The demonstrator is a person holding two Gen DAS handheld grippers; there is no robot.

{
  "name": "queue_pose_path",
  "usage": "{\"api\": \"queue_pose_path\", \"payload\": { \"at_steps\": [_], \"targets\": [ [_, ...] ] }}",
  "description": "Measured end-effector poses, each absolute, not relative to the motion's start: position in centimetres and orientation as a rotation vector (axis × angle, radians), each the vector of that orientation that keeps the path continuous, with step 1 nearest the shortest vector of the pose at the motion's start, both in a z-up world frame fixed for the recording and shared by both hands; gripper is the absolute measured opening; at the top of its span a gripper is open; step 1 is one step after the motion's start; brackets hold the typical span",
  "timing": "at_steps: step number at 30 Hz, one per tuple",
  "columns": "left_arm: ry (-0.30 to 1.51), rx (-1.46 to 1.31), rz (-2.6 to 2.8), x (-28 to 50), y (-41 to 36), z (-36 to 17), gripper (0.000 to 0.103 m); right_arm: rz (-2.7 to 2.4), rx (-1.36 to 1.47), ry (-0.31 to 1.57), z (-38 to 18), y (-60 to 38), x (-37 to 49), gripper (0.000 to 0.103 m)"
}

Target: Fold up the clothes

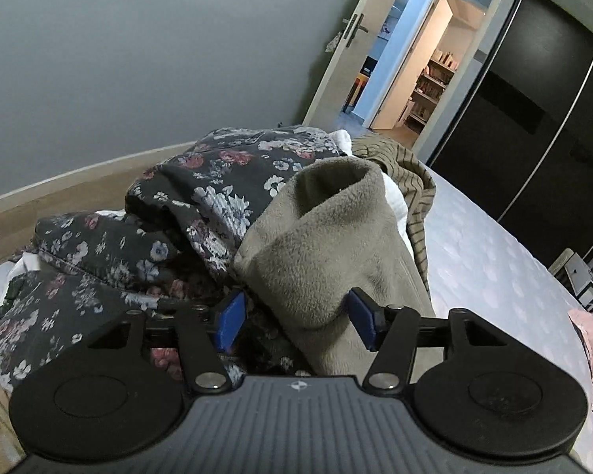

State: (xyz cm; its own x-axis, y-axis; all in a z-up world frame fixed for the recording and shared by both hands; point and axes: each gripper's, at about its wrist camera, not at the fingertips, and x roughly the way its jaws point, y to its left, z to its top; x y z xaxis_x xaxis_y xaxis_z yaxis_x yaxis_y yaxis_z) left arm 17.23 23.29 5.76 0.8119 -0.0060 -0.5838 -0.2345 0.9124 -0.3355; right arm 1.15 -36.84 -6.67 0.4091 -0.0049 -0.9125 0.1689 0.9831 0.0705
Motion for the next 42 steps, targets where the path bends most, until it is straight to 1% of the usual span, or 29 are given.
{"api": "queue_pose_path", "payload": {
  "at_steps": [1,2,3,6,10,15,18,23,26,29,33,36,42],
  "targets": [
    [0.601,-0.382,0.124,17.3,22.9,5.9,0.037,-0.112,0.160,1.142,-6.6,-36.9,1.0,0.052],
    [0.586,-0.361,0.122,17.2,22.4,6.1,0.030,-0.113,0.158,1.138,-6.4,-37.0,0.9,0.052],
    [0.571,-0.342,0.121,17.1,22.0,6.4,0.026,-0.116,0.156,1.132,-6.2,-37.1,0.7,0.052],
    [0.516,-0.295,0.103,16.2,19.9,7.7,0.021,-0.140,0.150,1.104,-5.3,-37.9,0.2,0.052],
    [0.430,-0.237,-0.005,14.7,15.1,10.9,0.020,-0.190,0.175,1.055,-3.1,-40.4,-0.5,0.052],
    [0.336,-0.142,-0.189,13.9,7.0,14.8,0.019,-0.234,0.169,1.025,0.4,-44.5,-2.0,0.052],
    [0.325,-0.118,-0.301,14.3,1.8,17.0,0.018,-0.267,0.214,1.004,1.6,-47.1,-2.9,0.053],
    [0.304,-0.025,-0.465,14.3,-7.9,20.8,0.018,-0.320,0.274,0.995,1.0,-50.1,-3.9,0.053],
    [0.296,0.024,-0.550,13.7,-13.8,22.0,0.018,-0.332,0.307,0.992,0.4,-51.3,-4.2,0.053],
    [0.313,0.055,-0.646,13.1,-19.7,21.1,0.018,-0.339,0.317,0.990,0.2,-52.4,-4.5,0.053],
    [0.367,0.082,-0.756,12.6,-26.5,17.9,0.018,-0.345,0.333,0.974,0.0,-53.3,-4.8,0.053],
    [0.444,0.120,-0.827,12.1,-31.7,14.0,0.018,-0.357,0.335,0.976,-0.5,-53.9,-4.9,0.053],
    [0.622,0.216,-0.928,12.0,-38.4,4.7,0.018,-0.392,0.347,1.018,-2.3,-55.5,-4.6,0.053]
  ]
}}
